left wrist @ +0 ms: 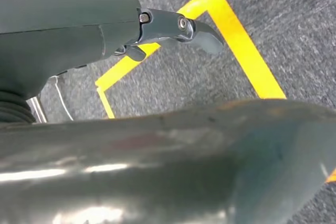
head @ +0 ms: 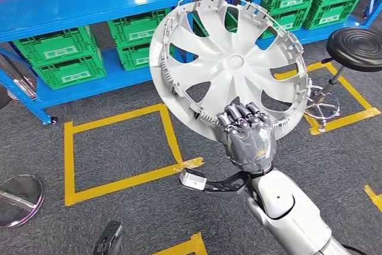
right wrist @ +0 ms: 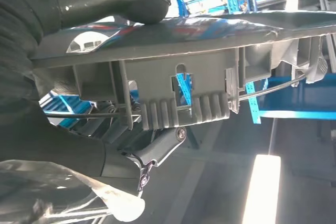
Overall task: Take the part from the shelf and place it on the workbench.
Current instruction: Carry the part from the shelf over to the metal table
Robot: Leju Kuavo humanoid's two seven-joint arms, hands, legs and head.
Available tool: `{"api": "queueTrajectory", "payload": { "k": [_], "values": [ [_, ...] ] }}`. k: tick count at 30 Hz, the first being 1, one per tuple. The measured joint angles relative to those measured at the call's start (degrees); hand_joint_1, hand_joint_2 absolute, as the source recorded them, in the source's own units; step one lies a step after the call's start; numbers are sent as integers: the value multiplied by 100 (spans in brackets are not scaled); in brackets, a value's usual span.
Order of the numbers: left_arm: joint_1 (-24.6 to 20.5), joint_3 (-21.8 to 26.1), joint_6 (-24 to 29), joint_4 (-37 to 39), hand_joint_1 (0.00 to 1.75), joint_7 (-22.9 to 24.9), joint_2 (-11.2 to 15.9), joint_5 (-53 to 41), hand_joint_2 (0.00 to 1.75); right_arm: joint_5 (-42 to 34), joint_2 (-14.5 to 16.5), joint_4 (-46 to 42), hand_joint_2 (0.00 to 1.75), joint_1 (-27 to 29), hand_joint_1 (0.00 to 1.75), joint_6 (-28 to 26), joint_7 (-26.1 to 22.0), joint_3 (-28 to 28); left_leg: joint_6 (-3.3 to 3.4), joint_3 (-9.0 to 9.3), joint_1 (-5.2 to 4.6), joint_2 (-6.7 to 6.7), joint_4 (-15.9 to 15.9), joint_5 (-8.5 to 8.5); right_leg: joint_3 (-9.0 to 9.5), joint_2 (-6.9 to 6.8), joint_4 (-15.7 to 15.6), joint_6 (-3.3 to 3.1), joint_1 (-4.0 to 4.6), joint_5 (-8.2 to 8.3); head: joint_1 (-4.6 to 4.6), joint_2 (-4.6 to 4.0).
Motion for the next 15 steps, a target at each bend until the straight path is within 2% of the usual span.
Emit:
{"api": "queueTrajectory", "payload": {
  "k": [2, 4, 5, 6, 7, 8, 9, 11, 12, 15],
  "values": [
    [-7, 2, 1, 0, 0, -1, -7, 0, 0, 2, -1, 1, 175, 9, 175, 0, 5, -9, 29, 26, 19, 121, -88, 28, -173, -221, 278, 45, 25, -186, 17, 0],
    [2, 4, 2, 0, 0, -2, -6, 0, 0, 3, -1, 3, 175, 21, 175, -1, 6, -9, 56, 32, 9, 233, -105, 38, -490, -457, 941, 69, 34, -526, 26, 0],
    [9, 6, 2, 0, 0, -2, -5, 0, 0, 5, -1, 7, 175, 30, 175, -1, 7, -8, 61, 32, 3, 297, -103, 36, -649, -489, 1297, 84, 31, -653, 26, 0],
    [14, 7, 2, 0, 0, -2, -6, -1, 0, 6, -3, 12, 175, 40, 175, -1, 12, -8, 64, 33, 0, 360, -102, 34, -740, -503, 1510, 94, 30, -695, 26, 0],
    [15, 8, 2, 0, 0, -2, -7, -1, 0, 7, -5, 17, 175, 45, 175, -1, 16, -8, 62, 34, -2, 417, -101, 32, -739, -514, 1533, 102, 28, -647, 27, 0],
    [14, 8, 2, 0, 0, -2, -9, -1, 0, 8, -7, 23, 175, 49, 175, -1, 18, -8, 57, 37, -2, 476, -97, 27, -621, -543, 1330, 104, 28, -509, 28, 0],
    [11, 8, 2, 0, 0, -1, -12, -1, 0, 9, -9, 26, 175, 50, 175, -1, 20, -8, 44, 40, -5, 523, -88, 18, -394, -620, 916, 100, 29, -327, 28, 0],
    [7, 10, 2, 0, 0, 0, -11, -2, 0, 10, -8, 27, 175, 48, 175, -1, 26, -9, -3, 30, -37, 599, -51, -11, 25, -796, 188, 55, 62, -118, 26, 0],
    [8, 11, 2, 0, 0, 0, -9, -3, 0, 11, -8, 28, 175, 51, 175, -1, 30, -10, -26, 25, -54, 632, -33, -21, 122, -843, 16, 21, 77, -95, 24, 0],
    [9, 15, 2, 0, 0, 0, -8, -3, 0, 14, -10, 33, 175, 61, 175, -1, 41, -19, -91, 28, -50, 713, -6, -45, 119, -724, -17, -84, 88, -79, 26, 0]
  ]
}}
